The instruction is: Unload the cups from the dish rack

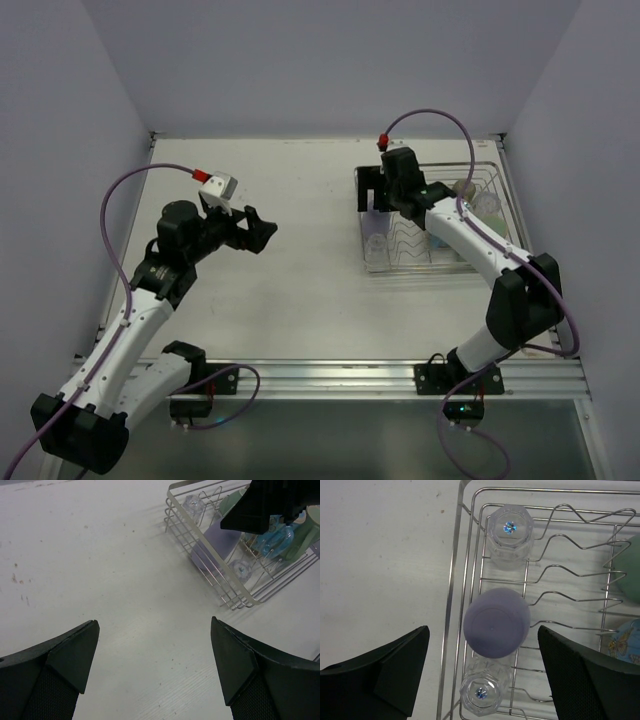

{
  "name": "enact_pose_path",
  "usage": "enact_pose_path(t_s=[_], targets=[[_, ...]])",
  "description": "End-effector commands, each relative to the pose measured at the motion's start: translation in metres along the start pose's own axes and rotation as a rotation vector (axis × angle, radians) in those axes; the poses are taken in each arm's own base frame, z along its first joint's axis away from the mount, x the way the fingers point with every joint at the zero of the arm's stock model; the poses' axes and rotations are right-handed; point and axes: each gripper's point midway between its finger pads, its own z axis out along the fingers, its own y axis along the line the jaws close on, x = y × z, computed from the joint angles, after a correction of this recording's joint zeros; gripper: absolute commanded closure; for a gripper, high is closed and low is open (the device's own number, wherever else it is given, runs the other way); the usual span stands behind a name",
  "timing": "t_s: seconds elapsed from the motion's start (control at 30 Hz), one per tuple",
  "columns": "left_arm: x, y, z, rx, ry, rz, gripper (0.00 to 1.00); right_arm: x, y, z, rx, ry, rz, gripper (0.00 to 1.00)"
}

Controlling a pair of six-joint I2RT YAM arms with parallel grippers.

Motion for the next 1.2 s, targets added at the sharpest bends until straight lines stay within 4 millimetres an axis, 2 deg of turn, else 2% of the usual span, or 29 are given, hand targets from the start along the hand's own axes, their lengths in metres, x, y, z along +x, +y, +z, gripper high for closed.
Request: enact_pose_path(t_s=[0.0, 0.2, 0.3, 0.47, 0.6, 0.7, 0.73, 0.8, 0.83, 0.87, 0.93, 1.0, 1.17], targets=[[-0.004, 0.0, 0.001, -0.006, -0.008, 0.025, 0.0, -0.01, -0.007, -0.007, 0.042, -0.037, -0.006, 0.09], [-0.004, 0.0, 0.002, -0.003, -0.007, 0.021, 0.0, 0.014, -0.01, 0.012, 0.06, 0.031, -0.015, 0.12], [-0.003, 0.001, 0.002, -0.008, -0.007, 0.022, 0.0, 0.017, -0.013, 0.021, 0.088, 0.054, -0.024, 0.21], [-0.003, 0.001, 0.002, -0.01, -0.005, 0.02, 0.0, 0.016, -0.019, 0.025, 0.124, 0.046, -0.017, 0.22], [-0.003, 0.002, 0.002, -0.011, -0.006, 0.021, 0.0, 0.024, -0.022, 0.032, 0.146, 0.07, -0.021, 0.23], [-0.003, 0.002, 0.003, -0.014, -0.005, 0.016, 0.0, 0.024, -0.023, 0.034, 0.154, 0.064, -0.024, 0.28], [-0.003, 0.002, 0.003, -0.013, -0.006, 0.015, 0.0, 0.02, -0.023, 0.032, 0.149, 0.052, -0.024, 0.33], [-0.004, 0.001, 0.003, -0.009, -0.008, 0.007, 0.0, 0.016, -0.02, 0.031, 0.136, 0.037, -0.019, 0.35], [-0.005, 0.0, 0.003, -0.005, -0.012, 0.005, 0.0, 0.016, -0.02, 0.032, 0.137, 0.038, -0.023, 0.4], [-0.007, -0.001, 0.003, -0.002, -0.017, 0.004, 0.0, 0.014, -0.02, 0.031, 0.137, 0.035, -0.019, 0.54], [-0.007, -0.004, 0.003, 0.011, -0.021, -0.006, 0.0, 0.009, -0.021, 0.029, 0.142, 0.016, -0.012, 0.6], [-0.008, -0.005, 0.005, 0.022, -0.026, -0.019, 0.0, -0.003, -0.019, 0.018, 0.131, -0.032, 0.001, 0.66], [-0.009, -0.016, 0.013, 0.085, -0.01, -0.067, 0.0, -0.043, -0.013, -0.028, 0.08, -0.178, 0.038, 0.69]])
